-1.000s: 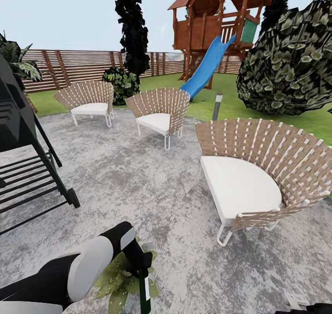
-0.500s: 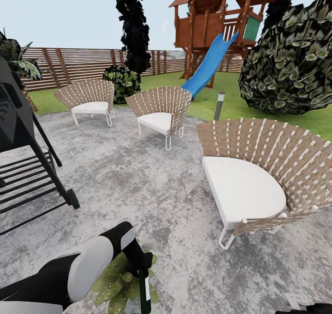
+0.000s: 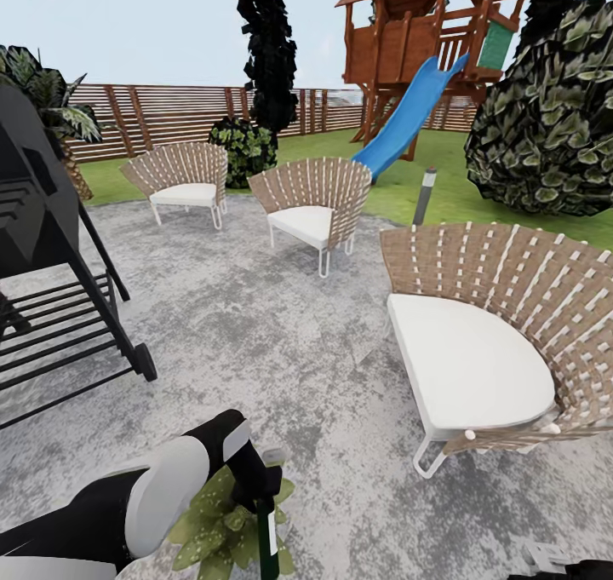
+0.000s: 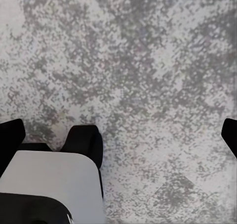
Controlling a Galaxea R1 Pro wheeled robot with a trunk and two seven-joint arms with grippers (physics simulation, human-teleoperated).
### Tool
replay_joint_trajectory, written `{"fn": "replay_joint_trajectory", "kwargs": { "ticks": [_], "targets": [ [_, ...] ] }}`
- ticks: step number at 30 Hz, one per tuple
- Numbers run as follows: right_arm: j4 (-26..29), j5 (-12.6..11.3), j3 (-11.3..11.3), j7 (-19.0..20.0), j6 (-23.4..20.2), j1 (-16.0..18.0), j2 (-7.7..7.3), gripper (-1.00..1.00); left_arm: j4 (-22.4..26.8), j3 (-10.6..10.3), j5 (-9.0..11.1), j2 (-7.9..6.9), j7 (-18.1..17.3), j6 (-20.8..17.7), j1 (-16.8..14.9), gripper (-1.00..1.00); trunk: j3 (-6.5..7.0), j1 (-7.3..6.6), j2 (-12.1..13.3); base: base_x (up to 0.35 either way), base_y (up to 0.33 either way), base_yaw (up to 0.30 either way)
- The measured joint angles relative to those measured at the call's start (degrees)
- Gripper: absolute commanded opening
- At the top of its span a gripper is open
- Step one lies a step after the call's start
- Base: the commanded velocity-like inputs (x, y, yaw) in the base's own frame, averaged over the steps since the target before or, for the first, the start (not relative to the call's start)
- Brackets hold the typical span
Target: Pick up the pesticide atomizer in the garden and spray insectifuge to fully cover both potted plants in the garden.
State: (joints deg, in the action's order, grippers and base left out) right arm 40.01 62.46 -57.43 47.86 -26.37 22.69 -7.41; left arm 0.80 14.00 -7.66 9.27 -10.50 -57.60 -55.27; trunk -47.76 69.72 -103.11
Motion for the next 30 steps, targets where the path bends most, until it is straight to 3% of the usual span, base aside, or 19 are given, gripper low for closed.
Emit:
{"fn": "replay_joint_trajectory", "kwargs": {
  "ticks": [18,20,23,26,30],
  "targets": [
    [-0.1,0.1,0.0,0.0,0.1,0.0,0.08,1.0,0.0,0.5,0.0,-0.07,0.0,0.0,0.3,-1.0,0.0,0.0,0.0,0.082,0.0,0.0],
    [-0.1,0.1,0.0,0.0,0.1,0.1,0.12,1.0,0.0,3.7,0.1,-0.3,0.1,0.0,0.3,-1.0,0.0,0.0,0.0,0.001,0.0,0.0],
    [-0.1,0.1,0.0,0.0,0.0,0.1,0.12,1.0,0.1,11.8,0.0,-2.8,0.1,0.0,0.3,-1.0,0.0,0.0,0.0,0.0,0.0,0.0],
    [-0.1,0.1,0.0,0.0,0.1,0.1,0.17,1.0,0.1,14.9,-0.1,-3.7,0.1,0.0,0.3,-1.0,0.0,0.0,0.0,0.0,0.0,0.0],
    [-0.1,0.1,0.0,0.0,0.1,0.1,0.17,1.0,0.1,17.3,-0.1,-4.68,0.1,0.0,0.3,-1.0,0.0,0.0,0.0,0.0,0.0,0.0]
  ]
}}
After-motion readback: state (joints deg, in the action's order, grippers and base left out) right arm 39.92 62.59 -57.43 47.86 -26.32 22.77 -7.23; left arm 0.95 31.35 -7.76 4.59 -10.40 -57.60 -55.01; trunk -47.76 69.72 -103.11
